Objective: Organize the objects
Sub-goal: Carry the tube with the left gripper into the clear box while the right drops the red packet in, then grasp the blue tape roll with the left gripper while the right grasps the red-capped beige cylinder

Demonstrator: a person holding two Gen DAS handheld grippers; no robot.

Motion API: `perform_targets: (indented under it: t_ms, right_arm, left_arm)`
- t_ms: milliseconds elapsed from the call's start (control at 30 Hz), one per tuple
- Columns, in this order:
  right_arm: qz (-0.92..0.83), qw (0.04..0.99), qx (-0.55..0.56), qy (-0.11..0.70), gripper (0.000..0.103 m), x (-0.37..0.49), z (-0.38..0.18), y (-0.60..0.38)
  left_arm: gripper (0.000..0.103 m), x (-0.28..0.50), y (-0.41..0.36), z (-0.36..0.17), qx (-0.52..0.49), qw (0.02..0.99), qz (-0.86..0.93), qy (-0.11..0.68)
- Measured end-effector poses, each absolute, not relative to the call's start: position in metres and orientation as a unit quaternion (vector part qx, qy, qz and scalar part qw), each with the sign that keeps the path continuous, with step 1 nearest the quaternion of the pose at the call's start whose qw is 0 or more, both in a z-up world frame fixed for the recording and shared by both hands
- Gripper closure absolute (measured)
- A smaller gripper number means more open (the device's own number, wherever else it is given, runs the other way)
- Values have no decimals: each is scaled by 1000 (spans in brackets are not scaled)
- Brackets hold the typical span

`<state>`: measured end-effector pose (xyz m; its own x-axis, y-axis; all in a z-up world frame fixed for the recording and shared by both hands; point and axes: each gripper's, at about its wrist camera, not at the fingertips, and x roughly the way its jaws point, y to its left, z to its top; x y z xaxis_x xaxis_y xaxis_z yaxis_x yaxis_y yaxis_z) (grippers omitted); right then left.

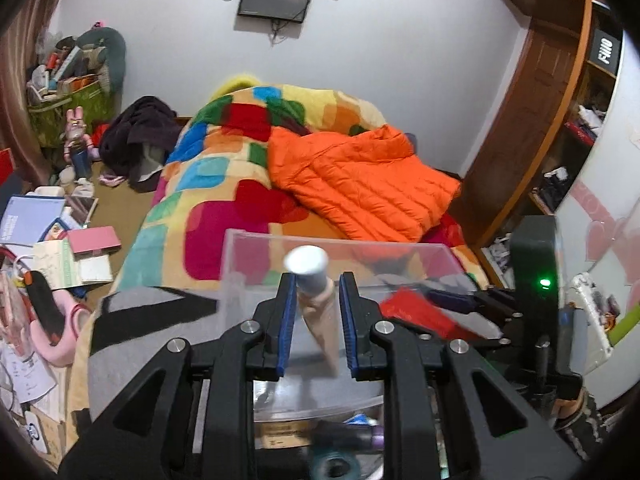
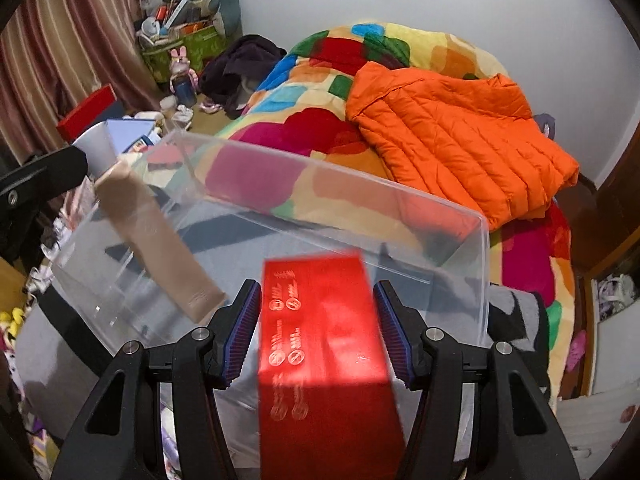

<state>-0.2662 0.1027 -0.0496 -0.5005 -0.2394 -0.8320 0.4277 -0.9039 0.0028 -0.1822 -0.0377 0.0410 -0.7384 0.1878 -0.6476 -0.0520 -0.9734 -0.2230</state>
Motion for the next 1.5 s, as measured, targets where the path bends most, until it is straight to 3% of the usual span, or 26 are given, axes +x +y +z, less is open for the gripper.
perform_targets:
  t_ms: [200,267,400,700,1500]
  right_arm:
    - [-867,197,442,117,43,-252,-40,103]
    - [-873,198,430,119,39,-243,-32,107]
    - [-884,199,409,108,34,-227,-14,119]
    - [-903,172,386,81,27,-196,5,166]
    - [-895,50,442,41,27,-151,-68,260]
  left_arm:
    - [80,-173,-47,37,-366,60,925,-86]
    - [75,-165,-47,36,-367,60,925,-78]
    - [53,-148,-40,37,-360,53,930,-56]
    - [32,-109,-24,37,-352,51,934,-14]
    - [28,-77,-4,-39,-449,69,891,-22]
